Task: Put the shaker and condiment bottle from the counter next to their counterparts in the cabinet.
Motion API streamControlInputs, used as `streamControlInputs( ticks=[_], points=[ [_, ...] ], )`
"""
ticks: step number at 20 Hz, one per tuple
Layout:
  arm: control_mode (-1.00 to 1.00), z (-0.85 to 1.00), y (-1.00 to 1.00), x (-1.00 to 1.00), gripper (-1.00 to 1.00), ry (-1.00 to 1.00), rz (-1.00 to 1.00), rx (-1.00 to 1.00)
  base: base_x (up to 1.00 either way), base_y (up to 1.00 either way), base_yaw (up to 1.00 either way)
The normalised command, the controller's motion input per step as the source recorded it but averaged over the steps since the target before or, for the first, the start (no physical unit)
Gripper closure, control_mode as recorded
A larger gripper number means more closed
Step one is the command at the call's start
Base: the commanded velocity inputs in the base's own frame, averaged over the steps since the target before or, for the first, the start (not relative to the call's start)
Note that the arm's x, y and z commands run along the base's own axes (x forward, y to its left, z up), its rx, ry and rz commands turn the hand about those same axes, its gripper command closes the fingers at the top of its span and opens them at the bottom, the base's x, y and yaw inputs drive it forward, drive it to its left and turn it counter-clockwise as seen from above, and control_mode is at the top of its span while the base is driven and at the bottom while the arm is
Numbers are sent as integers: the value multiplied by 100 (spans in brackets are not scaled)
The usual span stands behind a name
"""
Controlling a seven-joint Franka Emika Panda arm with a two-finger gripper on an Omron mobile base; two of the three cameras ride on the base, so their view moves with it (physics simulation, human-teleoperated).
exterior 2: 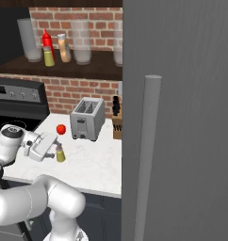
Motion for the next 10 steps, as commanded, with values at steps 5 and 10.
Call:
streamControlInputs(
  ticks=[5,10],
  points=[
    [-100,-20,0,31,-100,0,0,0,0,0,0],
    [-100,-17,0,29,-100,0,0,0,0,0,0]
  ],
)
